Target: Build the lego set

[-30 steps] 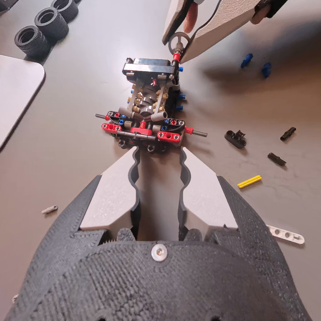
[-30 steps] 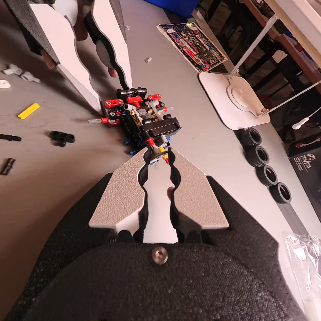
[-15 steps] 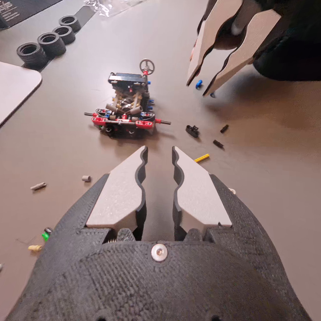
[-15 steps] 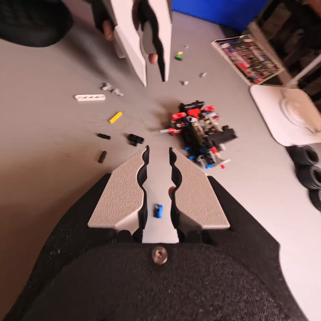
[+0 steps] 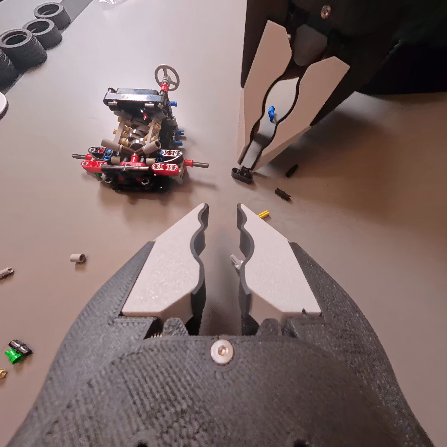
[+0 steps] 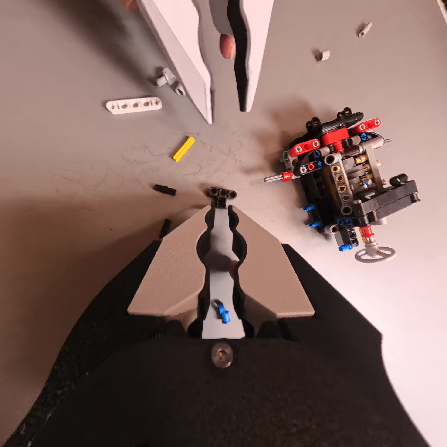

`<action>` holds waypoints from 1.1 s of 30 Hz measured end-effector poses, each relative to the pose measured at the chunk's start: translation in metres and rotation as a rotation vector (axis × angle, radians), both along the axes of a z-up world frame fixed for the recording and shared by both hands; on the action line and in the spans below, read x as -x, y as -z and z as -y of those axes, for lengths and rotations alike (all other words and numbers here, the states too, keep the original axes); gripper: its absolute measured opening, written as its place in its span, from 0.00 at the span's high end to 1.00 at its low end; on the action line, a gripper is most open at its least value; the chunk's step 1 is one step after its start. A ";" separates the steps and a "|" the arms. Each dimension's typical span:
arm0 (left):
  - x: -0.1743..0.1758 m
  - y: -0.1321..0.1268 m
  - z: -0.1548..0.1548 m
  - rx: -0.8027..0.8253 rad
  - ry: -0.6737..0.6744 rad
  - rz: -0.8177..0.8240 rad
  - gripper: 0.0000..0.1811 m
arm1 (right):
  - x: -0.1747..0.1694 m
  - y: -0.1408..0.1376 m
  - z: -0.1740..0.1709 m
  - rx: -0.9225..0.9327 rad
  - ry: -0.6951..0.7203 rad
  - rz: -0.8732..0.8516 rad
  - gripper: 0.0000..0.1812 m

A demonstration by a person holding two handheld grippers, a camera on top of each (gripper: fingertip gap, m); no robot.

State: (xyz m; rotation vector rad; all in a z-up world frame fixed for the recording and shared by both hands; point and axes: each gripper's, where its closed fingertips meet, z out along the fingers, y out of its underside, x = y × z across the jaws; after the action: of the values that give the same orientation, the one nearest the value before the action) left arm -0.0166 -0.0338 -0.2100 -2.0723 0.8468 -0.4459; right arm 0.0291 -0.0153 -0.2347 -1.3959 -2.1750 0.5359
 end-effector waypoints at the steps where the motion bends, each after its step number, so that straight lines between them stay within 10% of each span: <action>1: -0.001 0.001 0.000 0.001 0.003 -0.006 0.88 | -0.001 0.000 -0.005 -0.020 0.010 0.002 0.95; 7: -0.002 0.002 -0.001 -0.008 0.000 -0.023 0.88 | -0.002 -0.003 -0.048 -0.147 0.163 -0.031 0.95; 13: 0.007 -0.001 -0.003 -0.014 -0.024 -0.027 0.88 | -0.007 -0.006 -0.008 0.129 0.102 0.000 0.87; 33: 0.023 0.025 0.057 0.196 0.185 -0.104 0.91 | -0.001 -0.016 -0.005 0.076 0.016 -0.078 0.89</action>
State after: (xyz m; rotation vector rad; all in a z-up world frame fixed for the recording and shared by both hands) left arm -0.0396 -0.0910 -0.2352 -2.2201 1.1006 -0.5429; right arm 0.0299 -0.0102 -0.2188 -1.4069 -2.1002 0.6619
